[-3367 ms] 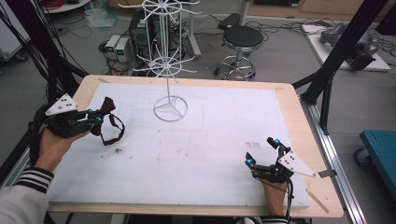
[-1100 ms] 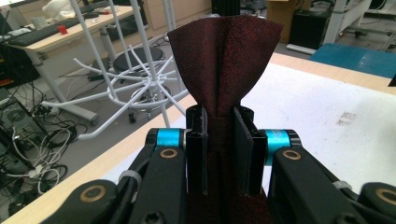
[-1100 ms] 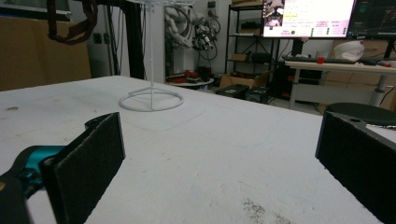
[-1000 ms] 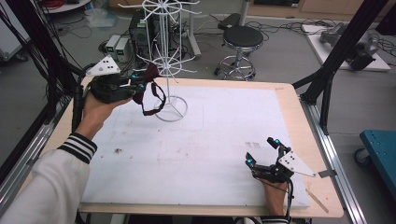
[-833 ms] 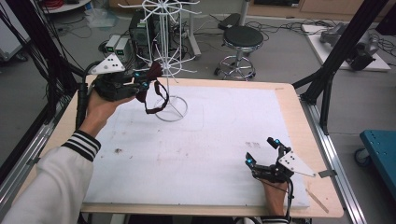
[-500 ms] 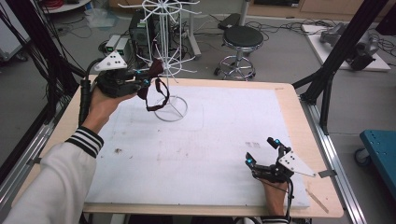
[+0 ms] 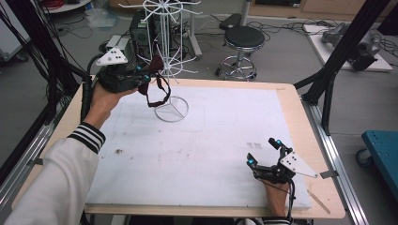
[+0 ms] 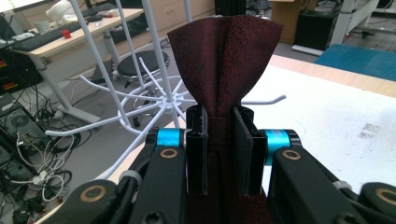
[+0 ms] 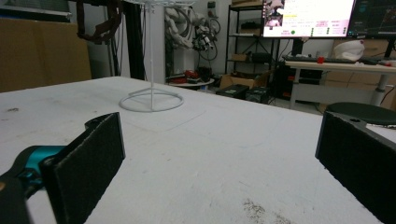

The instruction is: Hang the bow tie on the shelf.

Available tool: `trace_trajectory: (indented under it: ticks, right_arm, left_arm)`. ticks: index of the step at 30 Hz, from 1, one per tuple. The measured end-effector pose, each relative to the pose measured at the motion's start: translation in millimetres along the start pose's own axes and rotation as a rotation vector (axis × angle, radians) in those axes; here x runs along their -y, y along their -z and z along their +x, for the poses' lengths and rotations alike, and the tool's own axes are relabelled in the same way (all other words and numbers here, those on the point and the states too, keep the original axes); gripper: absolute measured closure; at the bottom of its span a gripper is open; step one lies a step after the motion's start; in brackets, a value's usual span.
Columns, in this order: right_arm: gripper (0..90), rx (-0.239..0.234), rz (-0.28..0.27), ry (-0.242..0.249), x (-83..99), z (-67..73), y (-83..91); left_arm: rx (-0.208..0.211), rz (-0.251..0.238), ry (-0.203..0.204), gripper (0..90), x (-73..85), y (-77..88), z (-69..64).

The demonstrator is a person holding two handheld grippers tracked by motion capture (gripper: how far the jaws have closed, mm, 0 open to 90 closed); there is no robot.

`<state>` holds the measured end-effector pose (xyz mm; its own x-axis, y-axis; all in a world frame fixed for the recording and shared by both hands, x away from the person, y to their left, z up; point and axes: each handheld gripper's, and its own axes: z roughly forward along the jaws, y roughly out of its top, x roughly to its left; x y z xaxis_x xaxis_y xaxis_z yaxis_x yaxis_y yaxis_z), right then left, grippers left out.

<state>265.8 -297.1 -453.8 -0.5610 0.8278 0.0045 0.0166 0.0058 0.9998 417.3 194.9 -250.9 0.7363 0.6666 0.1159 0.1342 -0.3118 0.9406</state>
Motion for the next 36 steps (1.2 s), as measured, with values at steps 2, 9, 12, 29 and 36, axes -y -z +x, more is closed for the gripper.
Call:
trace_trajectory:
  ticks: [2,9,12,29,36]
  right_arm:
    - [0.6,0.0,0.0,0.0,0.0,0.0,0.0]
    - [0.6,0.002,0.001,0.004,-0.1,-0.4,0.0]
    - [0.6,0.002,0.0,0.006,-0.1,-0.6,0.0]
    - [0.6,0.001,0.0,0.005,-0.1,-0.3,0.0]
    - [0.6,0.0,0.001,0.003,0.0,-0.1,0.1]
  left_arm:
    - [-0.004,0.013,0.002,76.3,0.1,-1.4,1.8]
    - [-0.02,0.024,-0.005,76.5,-0.6,-4.9,5.4]
    - [-0.029,0.027,-0.006,76.6,0.4,-7.0,7.0]
    - [-0.033,0.035,-0.014,76.7,0.4,-8.9,5.4]
    - [-0.073,0.049,-0.005,76.7,1.9,-3.5,12.7]
